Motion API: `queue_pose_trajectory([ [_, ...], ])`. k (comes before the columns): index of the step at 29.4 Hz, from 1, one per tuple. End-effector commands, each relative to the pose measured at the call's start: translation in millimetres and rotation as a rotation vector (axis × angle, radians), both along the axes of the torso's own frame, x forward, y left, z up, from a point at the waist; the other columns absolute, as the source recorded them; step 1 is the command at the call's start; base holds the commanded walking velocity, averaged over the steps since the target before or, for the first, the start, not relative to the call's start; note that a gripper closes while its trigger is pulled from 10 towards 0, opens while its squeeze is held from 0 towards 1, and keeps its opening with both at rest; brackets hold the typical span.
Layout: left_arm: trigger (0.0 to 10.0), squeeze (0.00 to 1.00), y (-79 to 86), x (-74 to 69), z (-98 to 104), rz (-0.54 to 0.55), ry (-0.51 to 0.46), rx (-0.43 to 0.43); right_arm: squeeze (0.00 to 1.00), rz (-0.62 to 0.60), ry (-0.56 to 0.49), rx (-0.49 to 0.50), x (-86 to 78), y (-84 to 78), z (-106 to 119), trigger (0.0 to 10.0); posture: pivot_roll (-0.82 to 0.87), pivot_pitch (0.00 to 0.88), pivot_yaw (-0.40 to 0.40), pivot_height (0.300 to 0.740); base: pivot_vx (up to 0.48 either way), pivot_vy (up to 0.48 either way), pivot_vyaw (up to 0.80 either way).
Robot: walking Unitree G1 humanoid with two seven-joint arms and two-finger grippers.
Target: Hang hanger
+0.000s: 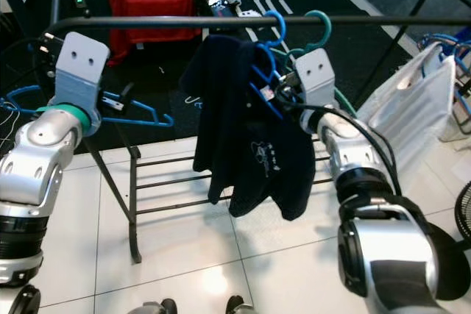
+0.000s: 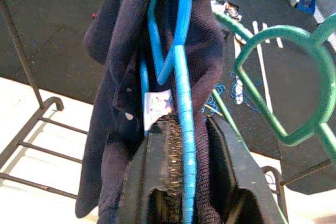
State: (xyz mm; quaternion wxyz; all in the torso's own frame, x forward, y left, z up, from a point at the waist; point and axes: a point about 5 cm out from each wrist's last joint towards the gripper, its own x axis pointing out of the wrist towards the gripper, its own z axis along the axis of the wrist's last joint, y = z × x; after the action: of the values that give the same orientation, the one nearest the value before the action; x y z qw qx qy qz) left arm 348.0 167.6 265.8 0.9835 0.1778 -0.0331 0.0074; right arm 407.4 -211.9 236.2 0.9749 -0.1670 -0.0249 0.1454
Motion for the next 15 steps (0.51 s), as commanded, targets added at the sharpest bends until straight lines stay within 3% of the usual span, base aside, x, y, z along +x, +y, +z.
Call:
queue_pose_trajectory([
  [1,10.0,0.00,0.9,-2.2,-4.8,0.013,0.015,0.004,0.00,-0.002,0.040,-0.006,-0.6,-1.0,-8.4,0.0,0.07,0.134,0.050,0.740,0.000,0.000,0.00],
  [9,10.0,0.00,-0.4,-1.6,-5.6,0.011,0.018,0.000,0.00,-0.005,0.070,0.024,-4.2,-4.1,-23.3,0.0,0.06,0.135,0.053,0.740,0.000,0.000,0.00],
  [15,10.0,0.00,-1.4,-0.9,-5.6,0.009,0.017,-0.004,0.00,0.004,0.038,0.050,-3.6,-4.5,-17.1,0.0,0.06,0.135,0.052,0.740,0.000,0.000,0.00],
])
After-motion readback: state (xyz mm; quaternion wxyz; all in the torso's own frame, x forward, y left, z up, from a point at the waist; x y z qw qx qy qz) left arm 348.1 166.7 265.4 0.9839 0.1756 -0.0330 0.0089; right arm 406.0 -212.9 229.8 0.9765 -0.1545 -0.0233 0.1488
